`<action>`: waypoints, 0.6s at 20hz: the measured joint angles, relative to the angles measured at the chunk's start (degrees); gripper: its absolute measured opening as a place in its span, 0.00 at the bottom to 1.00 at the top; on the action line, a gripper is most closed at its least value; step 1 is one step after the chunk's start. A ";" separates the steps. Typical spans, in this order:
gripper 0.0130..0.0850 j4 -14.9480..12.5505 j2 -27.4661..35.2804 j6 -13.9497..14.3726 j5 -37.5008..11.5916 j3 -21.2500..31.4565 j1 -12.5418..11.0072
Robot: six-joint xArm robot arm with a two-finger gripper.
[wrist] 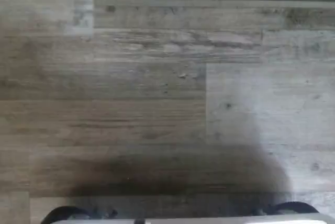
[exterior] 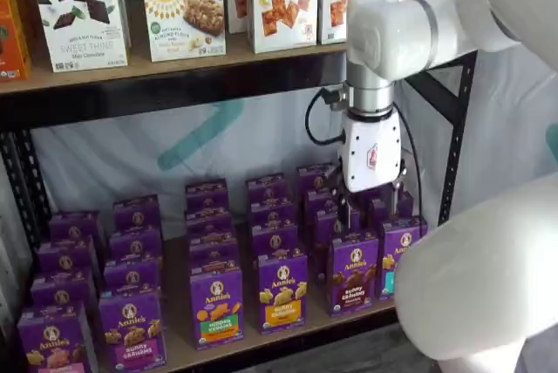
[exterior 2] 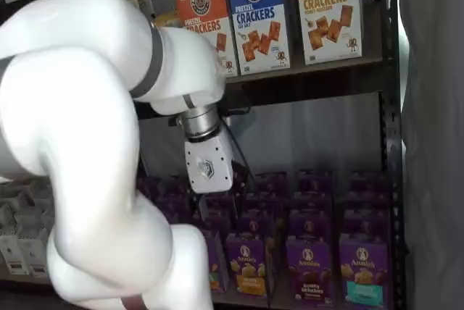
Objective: Pick up the purple box with a brown patch in the center, on the bottom shelf, the fifth box from the left
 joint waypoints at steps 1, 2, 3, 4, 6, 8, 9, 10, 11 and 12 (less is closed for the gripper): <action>1.00 -0.04 1.28 -0.35 -1.55 0.29 -0.46; 1.00 0.16 2.69 -0.94 -3.32 0.61 -1.04; 1.00 0.33 4.14 -1.52 -5.14 0.88 -1.63; 1.00 0.28 5.62 -1.94 -7.03 1.12 -2.17; 1.00 0.34 8.13 -2.91 -10.89 1.69 -3.24; 1.00 0.92 11.10 -4.51 -15.73 2.26 -4.61; 1.00 1.22 12.54 -5.27 -17.89 2.41 -5.23; 1.00 1.42 14.06 -6.00 -20.08 2.52 -5.86; 1.00 1.45 15.56 -6.55 -22.05 2.55 -6.42; 1.00 1.35 17.18 -7.02 -24.22 2.55 -6.99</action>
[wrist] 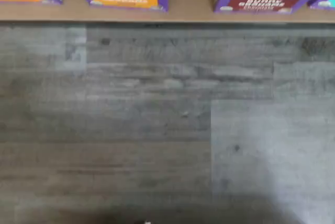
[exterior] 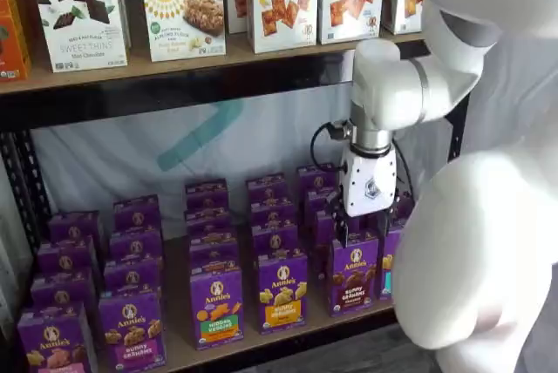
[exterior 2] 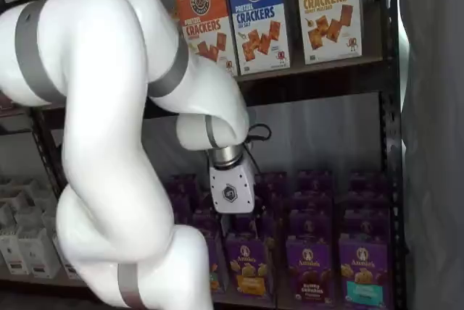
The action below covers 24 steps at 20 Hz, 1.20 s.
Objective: Pick up the purple box with a brown patch in the center, on the bottom shelf, the fifth box from the left
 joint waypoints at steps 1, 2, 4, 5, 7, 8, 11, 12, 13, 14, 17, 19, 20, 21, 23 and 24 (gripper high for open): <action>1.00 0.03 1.58 -0.55 -1.84 -0.15 -0.54; 1.00 0.22 3.49 -1.28 -3.51 -0.51 -1.12; 1.00 1.16 7.18 -3.11 -6.34 -1.42 -2.16; 1.00 1.41 8.92 -3.76 -7.67 -1.90 -2.60; 1.00 1.80 12.05 -4.85 -10.24 -2.80 -3.33; 1.00 1.76 13.50 -5.10 -11.53 -3.23 -3.60; 1.00 2.56 18.26 -6.48 -15.29 -5.13 -4.16; 1.00 2.95 19.47 -6.93 -16.10 -5.73 -4.23; 1.00 2.95 20.76 -7.02 -16.90 -6.41 -4.31; 1.00 2.86 21.86 -7.02 -17.66 -6.94 -4.38; 1.00 2.56 25.67 -7.04 -19.78 -8.86 -4.63; 1.00 2.53 28.31 -7.24 -20.96 -10.25 -4.83; 1.00 2.64 29.81 -7.47 -21.66 -11.09 -4.94; 1.00 2.18 31.05 -7.16 -22.25 -11.82 -5.06; 1.00 0.48 33.66 -5.80 -22.99 -13.61 -5.31; 1.00 -0.21 34.83 -5.24 -23.05 -14.57 -5.40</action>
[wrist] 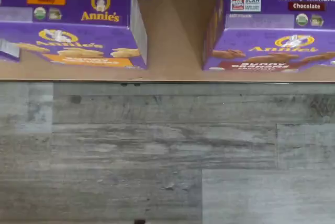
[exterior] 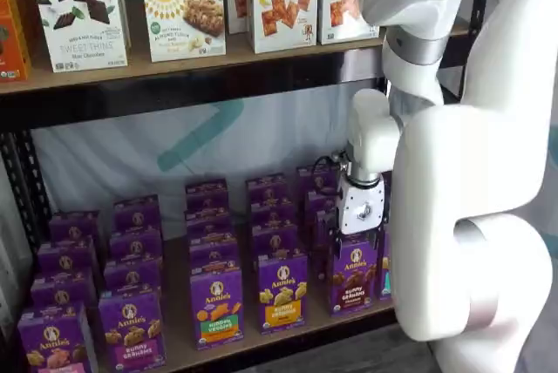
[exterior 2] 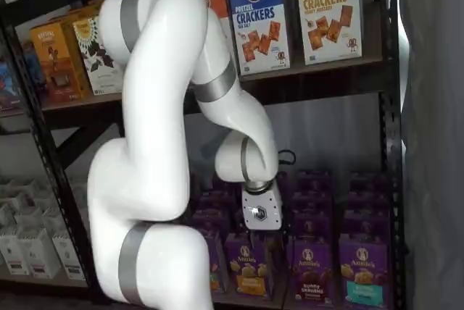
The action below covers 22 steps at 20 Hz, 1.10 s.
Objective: Pick up the purple box with a brown patch in the center, on the bottom shelf, the fifth box from the left
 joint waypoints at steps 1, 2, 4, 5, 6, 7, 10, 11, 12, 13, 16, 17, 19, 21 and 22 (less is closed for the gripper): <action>1.00 0.90 1.31 -0.83 -0.02 -1.07 0.03; 1.00 2.90 2.50 -2.61 -0.12 -2.03 0.19; 1.00 4.19 5.08 -3.90 0.06 -4.36 0.14; 1.00 4.40 6.24 -4.26 0.15 -5.51 -0.02; 1.00 4.05 7.49 -4.17 0.17 -6.77 -0.29; 1.00 3.53 8.68 -3.95 0.10 -7.97 -0.58; 1.00 1.75 11.93 -3.15 0.05 -11.51 -1.48; 1.00 1.60 13.04 -3.27 0.12 -12.74 -1.75; 1.00 1.19 14.06 -3.17 0.32 -13.94 -2.03; 1.00 0.91 14.96 -3.14 0.57 -15.07 -2.27; 1.00 1.50 17.63 -4.33 0.92 -18.28 -2.88; 1.00 1.59 18.41 -4.60 1.02 -19.20 -3.07; 1.00 1.83 20.09 -5.19 1.44 -21.25 -3.44; 1.00 2.12 21.59 -5.79 1.75 -23.07 -3.77; 1.00 2.07 22.36 -5.91 1.84 -23.95 -3.94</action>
